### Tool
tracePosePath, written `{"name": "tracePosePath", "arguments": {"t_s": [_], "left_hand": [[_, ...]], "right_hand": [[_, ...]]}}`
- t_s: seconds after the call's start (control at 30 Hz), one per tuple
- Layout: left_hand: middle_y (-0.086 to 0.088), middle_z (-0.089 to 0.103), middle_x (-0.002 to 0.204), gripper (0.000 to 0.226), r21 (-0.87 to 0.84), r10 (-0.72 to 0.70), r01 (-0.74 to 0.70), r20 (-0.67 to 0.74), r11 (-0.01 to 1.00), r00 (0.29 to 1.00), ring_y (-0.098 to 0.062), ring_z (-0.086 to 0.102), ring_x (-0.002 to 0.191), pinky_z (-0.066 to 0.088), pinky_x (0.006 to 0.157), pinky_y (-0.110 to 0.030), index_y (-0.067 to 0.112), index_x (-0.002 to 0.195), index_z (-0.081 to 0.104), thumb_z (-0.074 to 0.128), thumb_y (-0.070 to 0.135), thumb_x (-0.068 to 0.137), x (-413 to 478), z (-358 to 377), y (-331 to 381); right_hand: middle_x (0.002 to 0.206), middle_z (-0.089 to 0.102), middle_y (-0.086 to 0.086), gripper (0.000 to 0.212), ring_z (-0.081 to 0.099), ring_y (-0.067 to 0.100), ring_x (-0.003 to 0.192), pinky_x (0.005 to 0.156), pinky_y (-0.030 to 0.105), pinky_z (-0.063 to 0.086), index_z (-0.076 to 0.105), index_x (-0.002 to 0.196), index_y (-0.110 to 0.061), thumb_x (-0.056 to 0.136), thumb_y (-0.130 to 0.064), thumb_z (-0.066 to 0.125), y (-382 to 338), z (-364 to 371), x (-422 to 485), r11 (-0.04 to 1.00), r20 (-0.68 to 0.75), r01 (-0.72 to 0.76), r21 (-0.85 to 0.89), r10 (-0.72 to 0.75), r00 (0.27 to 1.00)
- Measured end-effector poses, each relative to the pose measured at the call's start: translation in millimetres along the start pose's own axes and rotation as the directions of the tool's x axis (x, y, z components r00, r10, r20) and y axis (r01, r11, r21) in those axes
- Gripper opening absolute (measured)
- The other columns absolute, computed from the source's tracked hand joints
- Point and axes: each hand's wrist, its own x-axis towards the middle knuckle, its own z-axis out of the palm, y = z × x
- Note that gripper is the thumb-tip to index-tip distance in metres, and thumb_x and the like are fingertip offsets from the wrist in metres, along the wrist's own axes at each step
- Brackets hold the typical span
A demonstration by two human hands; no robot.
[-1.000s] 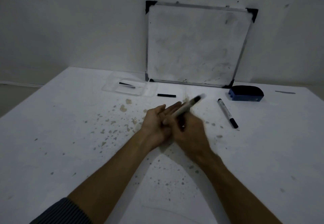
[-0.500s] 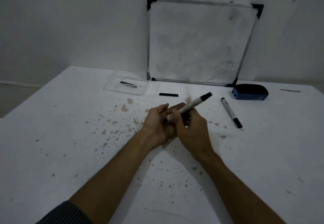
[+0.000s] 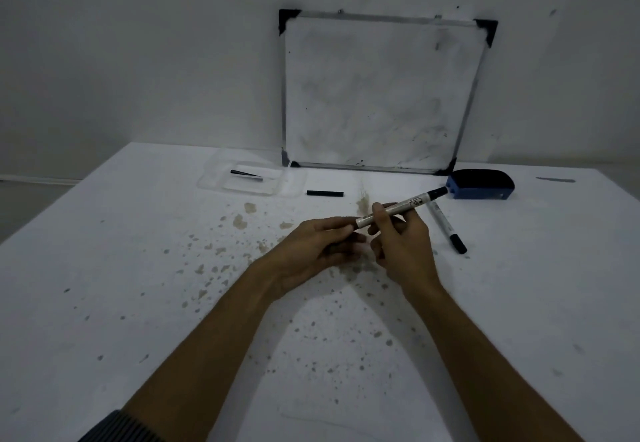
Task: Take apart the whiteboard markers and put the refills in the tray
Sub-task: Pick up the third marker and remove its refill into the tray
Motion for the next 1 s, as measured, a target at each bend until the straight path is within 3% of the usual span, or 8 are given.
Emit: {"name": "tracePosePath", "arguments": {"t_s": [0.07, 0.2, 0.3, 0.4, 0.53, 0.7, 0.9, 1.0], "left_hand": [[-0.008, 0.072, 0.098, 0.028, 0.106, 0.008, -0.005, -0.029, 0.994, 1.0, -0.015, 0.07, 0.078, 0.06, 0.079, -0.028, 0.003, 0.13, 0.068, 0.058, 0.009, 0.104, -2, -4, 1], [-0.005, 0.07, 0.088, 0.027, 0.274, 0.033, -0.018, -0.048, 0.961, 0.998, -0.013, 0.065, 0.071, 0.058, 0.071, -0.023, 0.003, 0.125, 0.072, 0.062, 0.011, 0.102, -6, -12, 6], [-0.004, 0.072, 0.091, 0.029, 0.412, 0.077, -0.05, -0.048, 0.91, 0.996, -0.013, 0.066, 0.073, 0.06, 0.078, -0.027, 0.007, 0.129, 0.071, 0.062, 0.014, 0.102, -9, -18, 12], [-0.007, 0.074, 0.095, 0.028, 0.509, 0.146, -0.08, -0.091, 0.857, 0.985, -0.013, 0.066, 0.074, 0.06, 0.08, -0.027, 0.013, 0.128, 0.072, 0.061, 0.019, 0.104, -12, -21, 16], [0.003, 0.078, 0.101, 0.025, 0.701, 0.327, -0.154, -0.119, 0.697, 0.937, -0.004, 0.07, 0.077, 0.061, 0.08, -0.025, 0.025, 0.124, 0.075, 0.06, 0.022, 0.104, -17, -30, 21], [0.011, 0.074, 0.104, 0.02, 0.879, 0.556, -0.103, -0.2, 0.466, 0.806, 0.011, 0.062, 0.09, 0.041, 0.077, 0.001, 0.022, 0.117, 0.077, 0.069, 0.023, 0.098, -23, -52, 23], [0.004, 0.073, 0.106, 0.018, 0.878, 0.574, -0.052, -0.265, 0.476, 0.775, 0.003, 0.063, 0.092, 0.054, 0.095, -0.023, 0.018, 0.116, 0.074, 0.067, 0.021, 0.1, -33, -70, 2], [0.007, 0.069, 0.115, 0.019, 0.854, 0.584, -0.084, -0.276, 0.513, 0.763, -0.005, 0.062, 0.105, 0.047, 0.093, -0.017, 0.019, 0.119, 0.071, 0.063, 0.024, 0.102, -40, -73, 6]], "right_hand": [[0.082, 0.071, 0.001, 0.03, 0.056, 0.007, 0.051, 0.046, 0.021, 0.046, 0.062, 0.106, -0.013, 0.099, -0.042, 0.061, -4, -2, 2, 0.997, -0.008, -0.035, 0.067, 0.036, 0.999], [0.093, 0.072, 0.001, 0.037, 0.069, 0.013, 0.075, 0.066, 0.029, 0.056, 0.063, 0.107, -0.011, 0.104, -0.045, 0.049, -4, -10, 11, 0.998, -0.062, -0.055, 0.017, 0.056, 0.997], [0.088, 0.073, 0.003, 0.04, 0.073, 0.021, 0.083, 0.073, 0.036, 0.059, 0.062, 0.108, -0.009, 0.107, -0.044, 0.042, 1, -23, 15, 0.976, -0.004, -0.004, -0.218, 0.004, 1.0], [0.093, 0.068, 0.001, 0.043, 0.067, 0.022, 0.088, 0.07, 0.031, 0.049, 0.058, 0.123, -0.013, 0.108, -0.046, 0.035, 4, -27, 8, 0.826, 0.144, 0.125, -0.549, -0.054, 0.988], [0.115, 0.06, 0.011, 0.05, 0.061, 0.025, 0.104, 0.083, 0.026, 0.042, 0.043, 0.152, -0.014, 0.11, -0.039, 0.034, 9, -21, 3, 0.641, 0.279, 0.314, -0.7, -0.159, 0.947], [0.103, 0.061, 0.013, 0.038, 0.059, 0.028, 0.091, 0.081, 0.037, 0.049, 0.068, 0.129, -0.01, 0.107, -0.034, 0.048, 20, -24, 6, 0.506, 0.285, 0.38, -0.775, -0.257, 0.924], [0.103, 0.066, 0.01, 0.033, 0.059, 0.028, 0.093, 0.081, 0.041, 0.048, 0.073, 0.117, -0.014, 0.098, -0.038, 0.063, 31, -30, 7, 0.42, 0.226, 0.345, -0.839, -0.308, 0.924], [0.112, 0.064, 0.01, 0.044, 0.058, 0.028, 0.102, 0.087, 0.041, 0.046, 0.069, 0.122, -0.015, 0.094, -0.048, 0.065, 26, -22, 4, 0.352, 0.199, 0.322, -0.879, -0.341, 0.919]]}}
